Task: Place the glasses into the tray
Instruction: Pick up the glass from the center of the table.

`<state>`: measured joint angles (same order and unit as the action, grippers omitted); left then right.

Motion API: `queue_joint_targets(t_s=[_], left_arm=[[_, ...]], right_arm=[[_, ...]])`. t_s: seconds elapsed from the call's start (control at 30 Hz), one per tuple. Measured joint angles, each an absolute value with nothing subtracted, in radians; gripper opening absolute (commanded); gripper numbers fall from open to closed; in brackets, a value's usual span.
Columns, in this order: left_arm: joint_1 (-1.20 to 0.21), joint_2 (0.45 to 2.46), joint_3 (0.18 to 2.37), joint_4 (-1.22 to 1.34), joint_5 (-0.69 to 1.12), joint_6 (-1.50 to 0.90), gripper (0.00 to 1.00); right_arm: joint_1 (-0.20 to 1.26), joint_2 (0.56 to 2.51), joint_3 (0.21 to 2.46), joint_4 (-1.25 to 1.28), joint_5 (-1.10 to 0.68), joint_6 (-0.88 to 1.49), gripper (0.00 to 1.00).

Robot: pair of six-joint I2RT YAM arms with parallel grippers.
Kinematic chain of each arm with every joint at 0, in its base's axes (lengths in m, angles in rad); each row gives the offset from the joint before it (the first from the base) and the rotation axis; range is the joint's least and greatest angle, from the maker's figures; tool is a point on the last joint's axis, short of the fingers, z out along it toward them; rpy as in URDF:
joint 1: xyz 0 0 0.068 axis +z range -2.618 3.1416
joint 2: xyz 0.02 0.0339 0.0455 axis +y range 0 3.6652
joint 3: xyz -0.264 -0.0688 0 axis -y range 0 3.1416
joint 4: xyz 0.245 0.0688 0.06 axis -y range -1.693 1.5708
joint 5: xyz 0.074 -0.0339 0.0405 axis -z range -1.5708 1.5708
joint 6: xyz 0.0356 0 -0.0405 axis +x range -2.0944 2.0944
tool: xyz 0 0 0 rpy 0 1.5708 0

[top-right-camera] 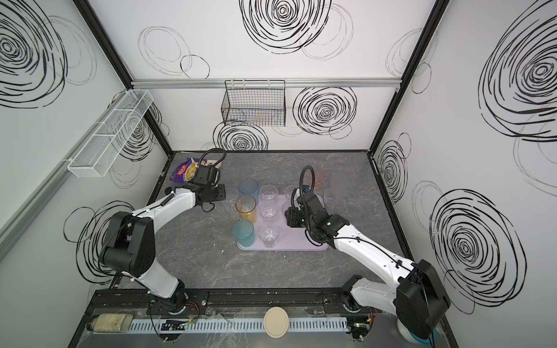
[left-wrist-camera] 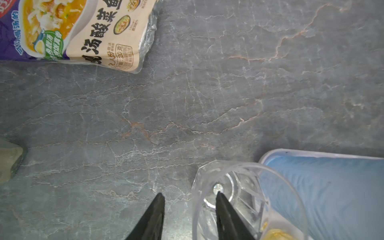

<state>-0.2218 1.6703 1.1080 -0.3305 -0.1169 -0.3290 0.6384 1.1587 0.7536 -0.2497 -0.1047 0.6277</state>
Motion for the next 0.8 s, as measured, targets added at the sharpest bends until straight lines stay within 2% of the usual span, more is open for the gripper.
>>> queue_joint_targets(t_s=[0.13,0.2,0.33,0.4,0.43,0.6,0.8], left_arm=[[-0.225,1.699,1.110,-0.342,-0.136,-0.320,0.25],[-0.229,1.704,1.110,-0.342,-0.144,-0.318,0.22],[-0.229,1.704,1.110,-0.342,-0.149,-0.316,0.05],[-0.228,1.693,1.113,-0.344,-0.149,-0.313,0.04],[-0.228,1.690,1.114,-0.341,-0.152,-0.315,0.00],[-0.227,1.660,1.111,-0.374,-0.176,-0.310,0.00],[-0.201,1.458,1.100,-0.425,-0.227,-0.303,0.00]], right_arm=[[0.636,1.148,0.735,-0.241,-0.105,0.628,0.52],[0.636,1.142,0.724,-0.237,-0.105,0.629,0.52],[0.636,1.135,0.718,-0.237,-0.105,0.630,0.52],[0.636,1.128,0.718,-0.237,-0.104,0.630,0.52],[0.636,1.125,0.718,-0.237,-0.104,0.631,0.52],[0.636,1.110,0.718,-0.237,-0.097,0.632,0.52],[0.625,1.106,0.719,-0.250,-0.080,0.628,0.52]])
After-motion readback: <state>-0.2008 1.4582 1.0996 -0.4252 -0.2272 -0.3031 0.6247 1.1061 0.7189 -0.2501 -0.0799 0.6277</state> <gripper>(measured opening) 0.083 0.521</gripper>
